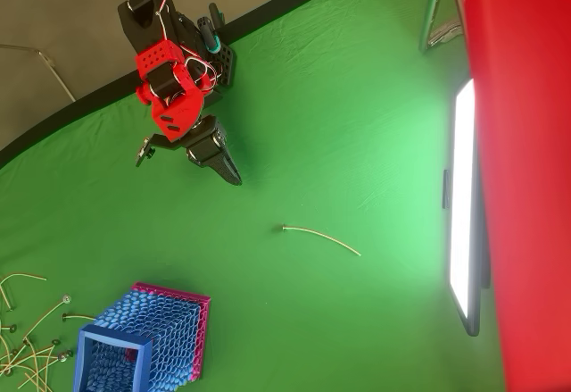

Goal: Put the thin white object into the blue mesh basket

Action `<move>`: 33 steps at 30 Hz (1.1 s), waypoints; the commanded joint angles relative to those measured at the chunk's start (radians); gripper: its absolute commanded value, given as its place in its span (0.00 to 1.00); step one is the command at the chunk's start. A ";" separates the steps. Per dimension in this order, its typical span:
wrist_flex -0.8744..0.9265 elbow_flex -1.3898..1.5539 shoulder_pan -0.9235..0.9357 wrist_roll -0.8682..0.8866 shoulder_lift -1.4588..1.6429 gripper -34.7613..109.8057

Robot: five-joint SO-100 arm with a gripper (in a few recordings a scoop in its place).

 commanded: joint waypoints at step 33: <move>0.018 -0.360 0.054 0.071 -0.422 0.24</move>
